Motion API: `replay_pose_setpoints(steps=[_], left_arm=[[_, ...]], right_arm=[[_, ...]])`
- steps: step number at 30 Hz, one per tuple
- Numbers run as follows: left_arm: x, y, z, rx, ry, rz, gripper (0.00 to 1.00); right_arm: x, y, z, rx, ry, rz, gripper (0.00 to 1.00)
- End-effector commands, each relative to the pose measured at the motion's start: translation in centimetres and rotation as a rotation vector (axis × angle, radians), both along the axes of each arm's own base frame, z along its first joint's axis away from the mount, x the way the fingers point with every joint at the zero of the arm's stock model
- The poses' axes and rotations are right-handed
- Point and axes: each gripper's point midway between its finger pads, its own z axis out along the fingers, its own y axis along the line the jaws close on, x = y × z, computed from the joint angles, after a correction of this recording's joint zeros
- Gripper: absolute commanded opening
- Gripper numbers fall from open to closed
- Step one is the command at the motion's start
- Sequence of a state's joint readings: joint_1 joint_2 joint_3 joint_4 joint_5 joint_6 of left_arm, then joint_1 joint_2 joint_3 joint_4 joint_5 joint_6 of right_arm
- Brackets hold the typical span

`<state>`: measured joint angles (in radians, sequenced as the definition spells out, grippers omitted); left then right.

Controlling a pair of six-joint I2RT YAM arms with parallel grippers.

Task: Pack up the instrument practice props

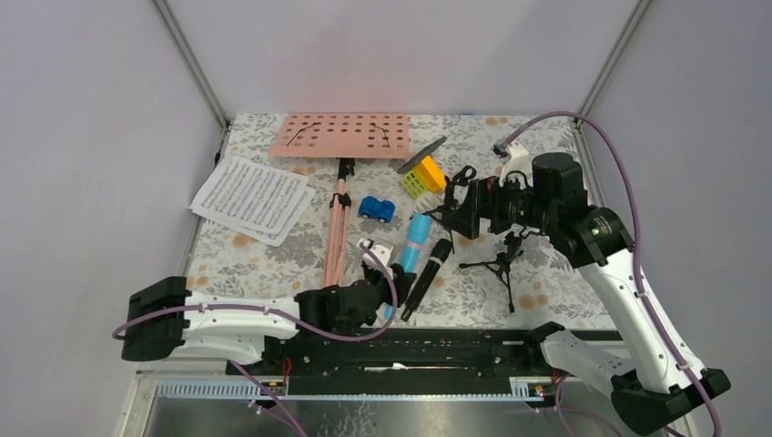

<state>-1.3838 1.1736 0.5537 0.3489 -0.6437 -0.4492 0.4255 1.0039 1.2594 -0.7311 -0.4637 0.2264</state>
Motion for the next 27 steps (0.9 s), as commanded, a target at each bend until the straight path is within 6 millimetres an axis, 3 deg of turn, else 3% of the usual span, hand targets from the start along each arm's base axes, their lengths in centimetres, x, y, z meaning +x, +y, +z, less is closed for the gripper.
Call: replay_pose_setpoints(steps=[1, 7, 10, 21, 24, 27], left_arm=[[0.3, 4.7, -3.7, -0.025, 0.164, 0.189, 0.0], [0.5, 6.3, -9.7, 0.087, 0.365, 0.244, 0.0], [1.4, 6.8, -12.0, 0.2, 0.424, 0.276, 0.0], [4.3, 3.9, -14.2, 0.221, 0.458, 0.185, 0.0], [4.6, 2.8, -14.9, 0.24, 0.465, 0.15, 0.09], [4.9, 1.6, -15.3, 0.246, 0.481, 0.119, 0.23]], right_arm=[[1.5, -0.6, 3.1, 0.06, -0.12, -0.103, 1.0], [3.2, -2.3, 1.1, 0.01, -0.081, -0.267, 1.0], [3.2, -2.1, 0.7, 0.008, -0.068, -0.257, 1.0], [2.3, -2.0, -0.9, 0.002, -0.043, -0.223, 1.0], [2.2, -1.8, -1.0, 0.001, -0.042, -0.207, 1.0], [2.2, -1.8, -1.2, -0.002, -0.04, -0.202, 1.0]])
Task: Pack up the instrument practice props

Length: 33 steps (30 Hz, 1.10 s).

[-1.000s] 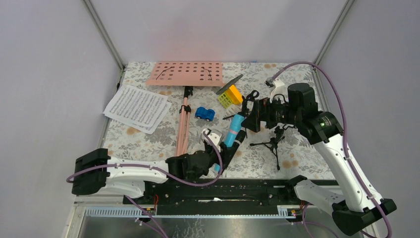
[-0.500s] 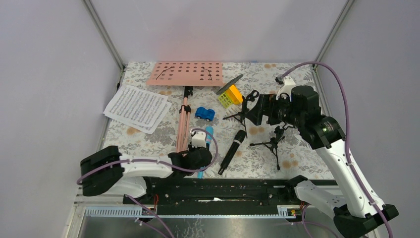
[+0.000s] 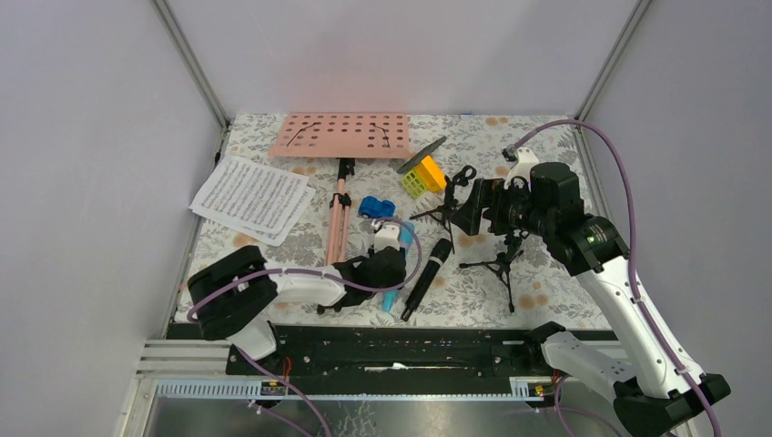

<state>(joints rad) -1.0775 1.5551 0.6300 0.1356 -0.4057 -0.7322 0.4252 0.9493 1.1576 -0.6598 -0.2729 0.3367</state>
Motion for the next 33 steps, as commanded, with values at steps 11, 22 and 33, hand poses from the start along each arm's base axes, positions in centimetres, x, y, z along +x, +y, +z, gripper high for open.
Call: replay_pose_setpoints(steps=[11, 22, 33], left_arm=[[0.0, -1.0, -1.8, 0.053, 0.065, -0.04, 0.63], [1.5, -0.6, 3.0, 0.092, -0.017, -0.023, 0.66], [1.8, -0.3, 19.5, -0.125, -0.253, -0.081, 0.72]], right_arm=[[0.1, -0.2, 0.7, -0.016, -0.059, 0.015, 1.0], [0.3, -0.7, 2.4, -0.014, -0.104, -0.011, 1.0], [0.0, -3.4, 6.7, -0.002, -0.253, -0.146, 1.0]])
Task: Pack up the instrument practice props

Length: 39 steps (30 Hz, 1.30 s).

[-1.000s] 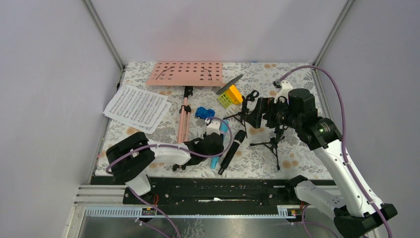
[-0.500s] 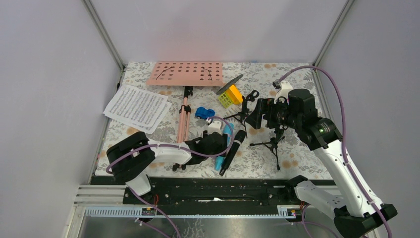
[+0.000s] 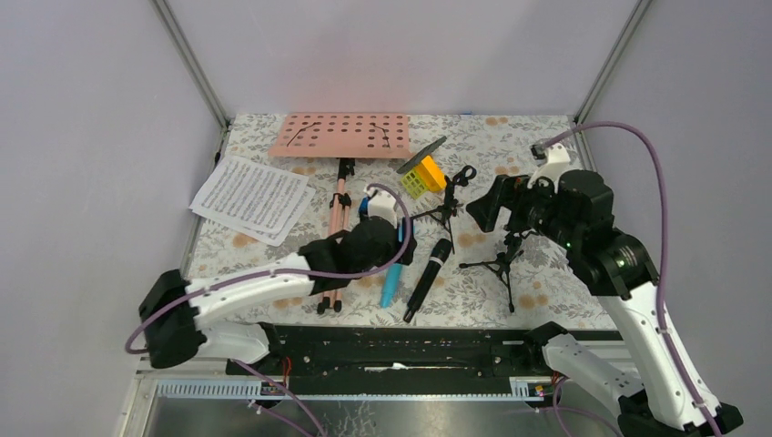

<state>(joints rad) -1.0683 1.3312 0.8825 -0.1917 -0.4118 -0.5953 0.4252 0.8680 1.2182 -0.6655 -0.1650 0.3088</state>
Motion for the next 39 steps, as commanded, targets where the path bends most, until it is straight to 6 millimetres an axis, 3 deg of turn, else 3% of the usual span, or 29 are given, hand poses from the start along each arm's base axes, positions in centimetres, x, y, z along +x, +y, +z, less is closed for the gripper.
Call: replay_pose_setpoints(steps=[1, 3, 10, 16, 19, 23, 25, 32, 39], left_arm=[[0.0, 1.2, 8.6, -0.113, -0.136, -0.019, 0.73], [-0.4, 2.6, 10.7, -0.14, -0.171, -0.008, 0.76], [-3.5, 8.9, 15.1, -0.157, -0.243, -0.023, 0.82], [-5.2, 15.5, 18.8, -0.242, -0.342, 0.076, 0.99], [-5.3, 18.7, 19.3, -0.235, -0.392, 0.159, 0.99], [-5.0, 22.1, 18.1, -0.175, -0.409, 0.283, 0.99], [-4.8, 22.9, 17.1, -0.134, -0.401, 0.325, 0.99], [-4.2, 22.4, 13.1, -0.038, -0.353, 0.346, 0.99], [-3.5, 21.8, 12.8, -0.006, -0.396, 0.327, 0.99]], right_arm=[[-0.1, -1.4, 2.4, 0.009, -0.094, -0.066, 1.0], [-0.5, -1.9, 2.4, 0.008, -0.107, -0.079, 1.0], [-1.9, -5.2, 4.0, 0.019, -0.256, -0.207, 1.0], [-4.4, -7.6, 5.6, 0.063, -0.472, -0.254, 1.0], [-5.3, -8.1, 5.6, 0.103, -0.553, -0.265, 1.0], [-6.2, -8.6, 5.2, 0.148, -0.626, -0.278, 1.0], [-6.3, -8.9, 5.0, 0.146, -0.641, -0.284, 1.0], [-6.5, -9.0, 3.6, 0.111, -0.645, -0.274, 1.0], [-6.3, -9.2, 1.3, 0.096, -0.621, -0.286, 1.0]])
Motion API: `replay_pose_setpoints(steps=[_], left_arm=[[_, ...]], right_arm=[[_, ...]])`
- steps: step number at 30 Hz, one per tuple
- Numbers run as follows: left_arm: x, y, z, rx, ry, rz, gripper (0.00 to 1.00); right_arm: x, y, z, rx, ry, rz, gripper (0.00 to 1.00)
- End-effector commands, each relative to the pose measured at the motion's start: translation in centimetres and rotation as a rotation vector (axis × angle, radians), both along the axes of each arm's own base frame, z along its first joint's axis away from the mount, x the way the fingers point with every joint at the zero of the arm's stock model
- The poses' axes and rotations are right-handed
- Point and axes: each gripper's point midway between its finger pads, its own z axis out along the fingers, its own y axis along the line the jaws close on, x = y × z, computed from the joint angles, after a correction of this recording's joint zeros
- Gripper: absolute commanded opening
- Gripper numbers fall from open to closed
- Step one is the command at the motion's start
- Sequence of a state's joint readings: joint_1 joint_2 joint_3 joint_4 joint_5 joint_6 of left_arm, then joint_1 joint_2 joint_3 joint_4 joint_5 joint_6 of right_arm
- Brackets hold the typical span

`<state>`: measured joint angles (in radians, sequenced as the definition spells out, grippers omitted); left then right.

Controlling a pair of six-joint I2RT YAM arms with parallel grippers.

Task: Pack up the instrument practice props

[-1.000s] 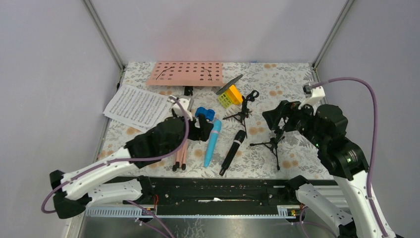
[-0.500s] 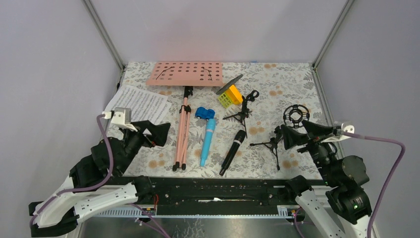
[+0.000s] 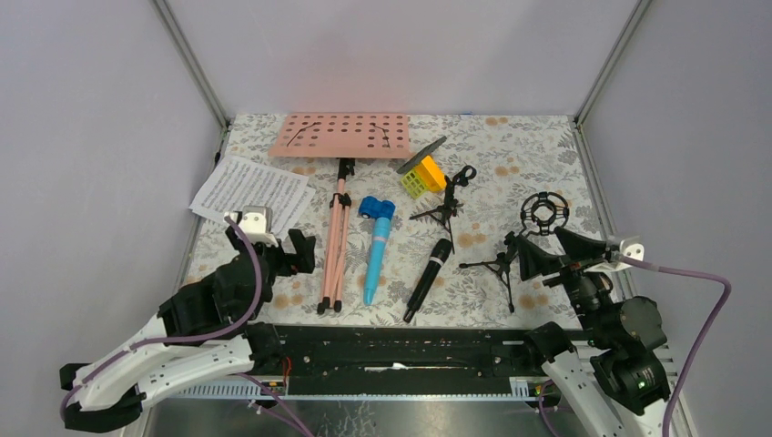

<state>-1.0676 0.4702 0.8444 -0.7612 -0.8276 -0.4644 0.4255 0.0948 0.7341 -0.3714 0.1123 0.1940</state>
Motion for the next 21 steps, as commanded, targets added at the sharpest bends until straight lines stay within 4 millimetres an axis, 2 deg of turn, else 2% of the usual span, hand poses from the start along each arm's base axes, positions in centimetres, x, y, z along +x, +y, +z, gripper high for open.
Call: replay_pose_setpoints(steps=[1, 9, 17, 21], left_arm=[[0.8, -0.3, 0.2, 0.022, -0.054, 0.006, 0.99], [1.1, -1.8, -0.8, 0.058, -0.027, -0.036, 0.99], [1.0, -2.4, -1.0, 0.054, -0.007, -0.048, 0.99], [1.2, -1.7, -0.9, 0.035, 0.025, 0.022, 0.99]], right_arm=[[0.4, -0.4, -0.5, -0.003, -0.017, -0.03, 1.0], [0.6, 0.5, -2.8, -0.024, 0.031, 0.01, 1.0], [0.3, 0.6, -3.1, -0.032, 0.036, 0.023, 1.0], [0.2, 0.4, -3.7, -0.056, 0.042, 0.02, 1.0]])
